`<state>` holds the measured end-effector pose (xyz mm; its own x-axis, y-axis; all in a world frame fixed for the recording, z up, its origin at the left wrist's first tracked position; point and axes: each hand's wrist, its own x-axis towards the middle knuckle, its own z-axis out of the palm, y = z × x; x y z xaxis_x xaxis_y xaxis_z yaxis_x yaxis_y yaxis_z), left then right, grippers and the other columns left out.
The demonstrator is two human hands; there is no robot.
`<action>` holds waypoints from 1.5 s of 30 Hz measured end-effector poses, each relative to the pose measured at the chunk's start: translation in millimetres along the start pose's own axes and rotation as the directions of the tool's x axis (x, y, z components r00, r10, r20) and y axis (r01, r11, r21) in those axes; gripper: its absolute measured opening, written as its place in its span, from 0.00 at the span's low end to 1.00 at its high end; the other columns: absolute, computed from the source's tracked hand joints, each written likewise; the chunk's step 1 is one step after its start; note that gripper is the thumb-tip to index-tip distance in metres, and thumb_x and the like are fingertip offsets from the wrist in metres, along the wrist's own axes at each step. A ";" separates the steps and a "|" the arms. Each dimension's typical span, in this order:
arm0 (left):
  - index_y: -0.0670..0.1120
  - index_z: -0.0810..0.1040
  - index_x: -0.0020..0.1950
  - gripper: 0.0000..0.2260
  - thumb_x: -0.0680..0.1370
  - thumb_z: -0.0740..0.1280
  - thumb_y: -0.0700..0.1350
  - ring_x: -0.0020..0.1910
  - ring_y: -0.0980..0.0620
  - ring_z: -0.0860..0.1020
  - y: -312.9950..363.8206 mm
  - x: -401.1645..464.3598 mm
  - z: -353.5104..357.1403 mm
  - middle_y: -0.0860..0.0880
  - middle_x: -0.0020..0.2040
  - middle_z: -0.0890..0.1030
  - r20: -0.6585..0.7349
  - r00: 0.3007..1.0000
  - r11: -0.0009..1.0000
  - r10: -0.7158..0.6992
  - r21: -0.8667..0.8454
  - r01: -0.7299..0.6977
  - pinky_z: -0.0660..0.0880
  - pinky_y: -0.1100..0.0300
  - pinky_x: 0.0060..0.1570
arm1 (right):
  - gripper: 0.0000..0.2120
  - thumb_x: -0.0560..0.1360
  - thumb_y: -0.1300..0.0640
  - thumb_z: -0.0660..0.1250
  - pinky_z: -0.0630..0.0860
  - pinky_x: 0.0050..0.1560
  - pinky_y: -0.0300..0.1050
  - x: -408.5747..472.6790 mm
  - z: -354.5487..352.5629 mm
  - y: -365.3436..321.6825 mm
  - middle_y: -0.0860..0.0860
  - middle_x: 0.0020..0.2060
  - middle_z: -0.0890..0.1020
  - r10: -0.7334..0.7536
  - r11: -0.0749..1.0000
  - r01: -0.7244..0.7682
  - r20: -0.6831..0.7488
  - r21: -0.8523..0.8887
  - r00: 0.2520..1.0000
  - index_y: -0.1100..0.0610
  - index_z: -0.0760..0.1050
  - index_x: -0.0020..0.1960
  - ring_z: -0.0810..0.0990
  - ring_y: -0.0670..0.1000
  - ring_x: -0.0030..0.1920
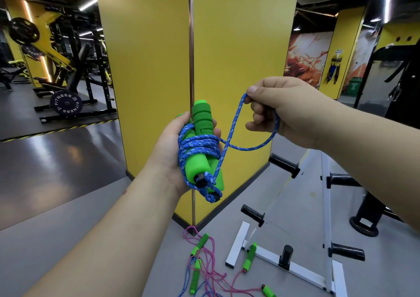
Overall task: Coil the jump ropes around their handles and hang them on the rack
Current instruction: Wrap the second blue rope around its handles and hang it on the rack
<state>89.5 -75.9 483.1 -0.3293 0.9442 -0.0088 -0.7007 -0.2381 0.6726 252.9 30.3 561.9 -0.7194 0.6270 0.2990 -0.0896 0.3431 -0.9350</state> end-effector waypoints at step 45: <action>0.38 0.81 0.53 0.13 0.73 0.73 0.45 0.35 0.49 0.83 1.1 -40.2 14.1 0.43 0.39 0.83 0.203 0.977 0.960 0.066 0.252 -0.117 0.80 0.53 0.39 | 0.15 0.75 0.44 0.71 0.59 0.27 0.42 -22.4 4.5 2.3 0.49 0.24 0.65 0.138 0.909 -0.058 0.165 -0.414 0.977 0.56 0.82 0.42 0.61 0.49 0.24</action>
<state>110.9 -110.9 494.6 -0.2397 0.9529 0.1861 -0.4746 -0.2822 0.8338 265.7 13.9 552.2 -0.8286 0.5441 0.1318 0.2453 0.5646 -0.7880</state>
